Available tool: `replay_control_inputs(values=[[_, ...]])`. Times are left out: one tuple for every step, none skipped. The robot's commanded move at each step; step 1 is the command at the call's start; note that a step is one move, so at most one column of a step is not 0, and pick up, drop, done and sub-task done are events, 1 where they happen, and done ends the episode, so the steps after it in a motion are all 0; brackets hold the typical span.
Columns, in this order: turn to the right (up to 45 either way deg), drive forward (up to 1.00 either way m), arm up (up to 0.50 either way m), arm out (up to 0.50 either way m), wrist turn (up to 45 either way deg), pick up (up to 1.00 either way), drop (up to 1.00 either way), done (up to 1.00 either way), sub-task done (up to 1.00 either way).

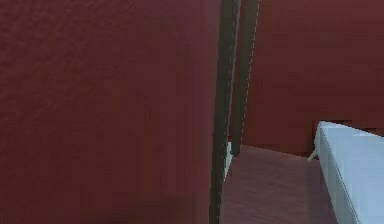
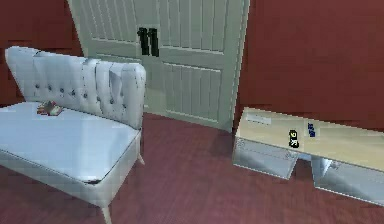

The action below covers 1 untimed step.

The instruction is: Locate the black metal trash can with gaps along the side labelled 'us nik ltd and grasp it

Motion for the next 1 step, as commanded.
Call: replay_control_inputs(values=[[15.0,0.0,0.0,0.0,0.0,0.0,0.0,0.0,0.0]])
